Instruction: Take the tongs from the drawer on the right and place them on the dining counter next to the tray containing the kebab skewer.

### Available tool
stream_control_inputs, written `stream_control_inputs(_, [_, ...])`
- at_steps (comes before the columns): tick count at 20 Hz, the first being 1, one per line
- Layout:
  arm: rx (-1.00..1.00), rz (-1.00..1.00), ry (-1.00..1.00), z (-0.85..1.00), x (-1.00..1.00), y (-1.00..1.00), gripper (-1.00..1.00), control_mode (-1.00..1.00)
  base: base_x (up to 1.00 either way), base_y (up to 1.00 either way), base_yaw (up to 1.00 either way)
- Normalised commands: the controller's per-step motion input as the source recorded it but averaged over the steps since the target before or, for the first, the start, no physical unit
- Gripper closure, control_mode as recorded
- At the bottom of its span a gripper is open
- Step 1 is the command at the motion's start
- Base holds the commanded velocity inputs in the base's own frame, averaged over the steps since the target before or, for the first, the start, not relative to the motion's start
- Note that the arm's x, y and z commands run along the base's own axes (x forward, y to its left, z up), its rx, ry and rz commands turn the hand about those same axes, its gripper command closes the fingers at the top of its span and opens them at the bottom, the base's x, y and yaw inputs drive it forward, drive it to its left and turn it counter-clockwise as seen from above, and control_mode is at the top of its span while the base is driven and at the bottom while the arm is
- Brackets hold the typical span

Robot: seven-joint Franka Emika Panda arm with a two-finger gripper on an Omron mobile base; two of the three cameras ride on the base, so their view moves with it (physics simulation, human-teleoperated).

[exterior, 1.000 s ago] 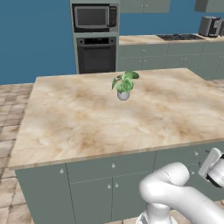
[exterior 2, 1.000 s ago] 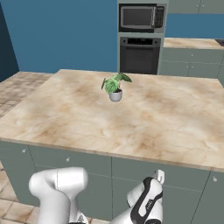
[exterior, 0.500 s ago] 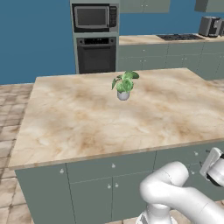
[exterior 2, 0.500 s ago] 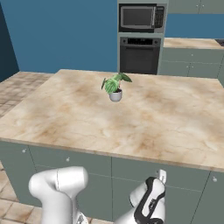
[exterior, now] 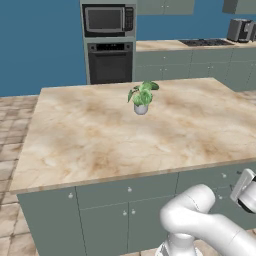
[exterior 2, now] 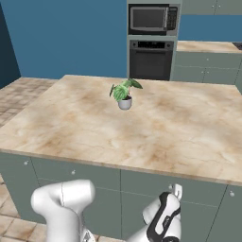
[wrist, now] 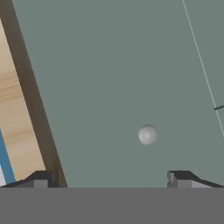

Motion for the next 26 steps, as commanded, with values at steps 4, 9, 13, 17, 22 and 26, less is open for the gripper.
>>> stream_control_inputs(4, [0.0, 0.0, 0.0, -0.23, 0.12, 0.0, -1.0, -1.0, 0.0, 0.0, 0.0])
stream_control_inputs(9, [0.0, 0.0, 0.0, -0.2, 0.12, 0.0, -1.0, -1.0, 0.0, 0.0, 0.0])
stream_control_inputs(13, [0.0, 0.0, 0.0, -0.19, 0.05, 0.0, -1.0, -1.0, 0.0, 0.0, 0.0])
stream_control_inputs(17, [0.0, 0.0, 0.0, -0.17, 0.06, 0.0, -1.0, -1.0, 0.0, 0.0, 0.0])
stream_control_inputs(22, [0.0, 0.0, 0.0, -0.08, 0.07, 0.0, -1.0, -1.0, 0.0, 0.0, 0.0])
stream_control_inputs(26, [0.0, 0.0, 0.0, 0.0, 0.13, -0.03, -1.0, -1.0, 0.0, 0.0, 0.0])
